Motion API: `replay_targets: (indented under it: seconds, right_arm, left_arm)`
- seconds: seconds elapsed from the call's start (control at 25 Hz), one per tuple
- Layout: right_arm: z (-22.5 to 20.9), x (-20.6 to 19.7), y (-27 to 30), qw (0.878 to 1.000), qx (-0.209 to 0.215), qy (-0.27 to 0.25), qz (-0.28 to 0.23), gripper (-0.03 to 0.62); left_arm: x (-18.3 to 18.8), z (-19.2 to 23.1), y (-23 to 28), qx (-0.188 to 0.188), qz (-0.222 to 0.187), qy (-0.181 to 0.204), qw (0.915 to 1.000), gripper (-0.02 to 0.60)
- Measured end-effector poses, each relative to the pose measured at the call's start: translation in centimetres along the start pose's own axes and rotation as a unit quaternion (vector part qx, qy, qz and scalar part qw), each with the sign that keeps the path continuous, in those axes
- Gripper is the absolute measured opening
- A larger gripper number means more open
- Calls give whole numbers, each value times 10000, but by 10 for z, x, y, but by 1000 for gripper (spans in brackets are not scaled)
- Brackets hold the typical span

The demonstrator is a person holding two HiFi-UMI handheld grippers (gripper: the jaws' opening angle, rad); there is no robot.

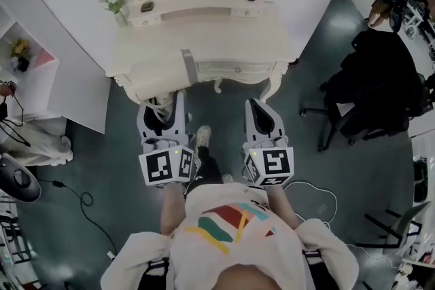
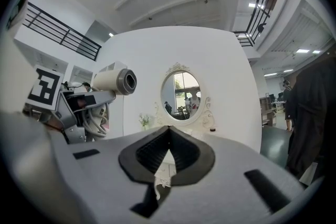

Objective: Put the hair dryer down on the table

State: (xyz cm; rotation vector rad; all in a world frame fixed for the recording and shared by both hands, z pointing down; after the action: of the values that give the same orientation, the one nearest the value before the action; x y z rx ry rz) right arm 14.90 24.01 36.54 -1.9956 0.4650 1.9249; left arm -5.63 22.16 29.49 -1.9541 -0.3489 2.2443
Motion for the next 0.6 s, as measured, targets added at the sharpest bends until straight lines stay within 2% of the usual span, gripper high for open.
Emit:
replay_targets:
  seconds: [0.6]
  right_arm:
    - [3, -9, 16, 9997, 121, 189, 41, 0]
  left_arm:
    - [-5, 3, 4, 46, 22, 22, 10000, 244]
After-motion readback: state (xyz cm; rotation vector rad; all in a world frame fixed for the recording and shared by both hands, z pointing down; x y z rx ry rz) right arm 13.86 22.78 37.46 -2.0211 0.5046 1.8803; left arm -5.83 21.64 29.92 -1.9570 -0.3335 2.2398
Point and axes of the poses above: the fingertips, and each gripper's own axes: y forward along the fingers, z to its left, x out of its top, the point moved 4 cm from there along -y, backward along the fingers, and after that the axes turned 9 degrees about x, right-handed, at the moved point
